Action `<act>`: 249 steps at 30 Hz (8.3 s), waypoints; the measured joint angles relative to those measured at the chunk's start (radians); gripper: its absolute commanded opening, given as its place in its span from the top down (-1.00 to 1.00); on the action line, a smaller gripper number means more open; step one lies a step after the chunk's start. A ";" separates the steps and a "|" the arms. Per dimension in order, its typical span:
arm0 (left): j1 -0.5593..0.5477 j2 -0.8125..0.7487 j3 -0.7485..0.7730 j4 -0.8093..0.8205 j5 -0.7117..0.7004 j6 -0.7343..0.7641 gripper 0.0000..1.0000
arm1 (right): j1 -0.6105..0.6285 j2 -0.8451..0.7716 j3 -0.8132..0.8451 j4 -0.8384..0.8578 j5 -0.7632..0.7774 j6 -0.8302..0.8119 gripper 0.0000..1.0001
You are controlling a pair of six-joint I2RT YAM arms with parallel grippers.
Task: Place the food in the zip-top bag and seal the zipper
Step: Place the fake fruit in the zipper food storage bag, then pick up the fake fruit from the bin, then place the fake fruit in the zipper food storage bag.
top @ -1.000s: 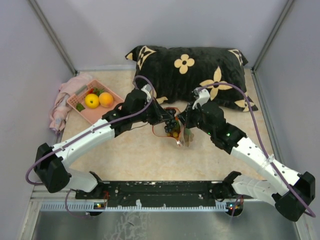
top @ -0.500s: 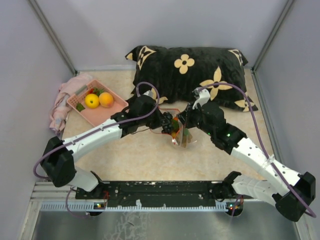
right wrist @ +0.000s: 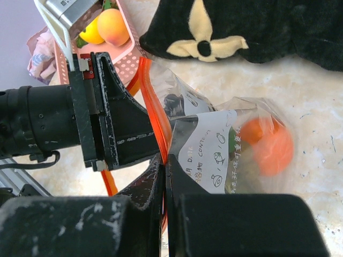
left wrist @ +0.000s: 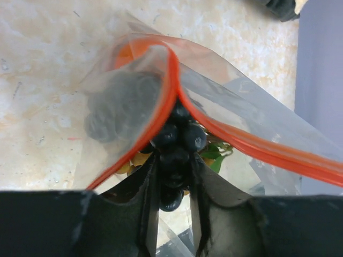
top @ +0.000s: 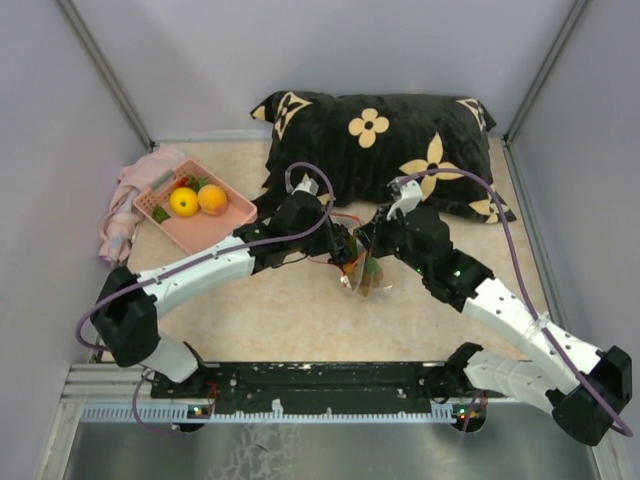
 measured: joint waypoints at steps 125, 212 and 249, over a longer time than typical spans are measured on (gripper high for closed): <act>0.865 0.102 -0.046 0.058 -0.060 0.260 -0.30 | 0.004 -0.001 -0.069 0.023 0.069 -0.077 1.00; -0.040 -0.115 -0.252 0.325 0.031 0.612 -0.46 | 0.004 -0.016 -0.011 -0.028 -0.079 -0.010 1.00; -0.100 -0.014 -0.201 0.346 -0.219 0.229 -1.00 | 0.000 -0.025 -0.030 0.034 -0.134 0.052 1.00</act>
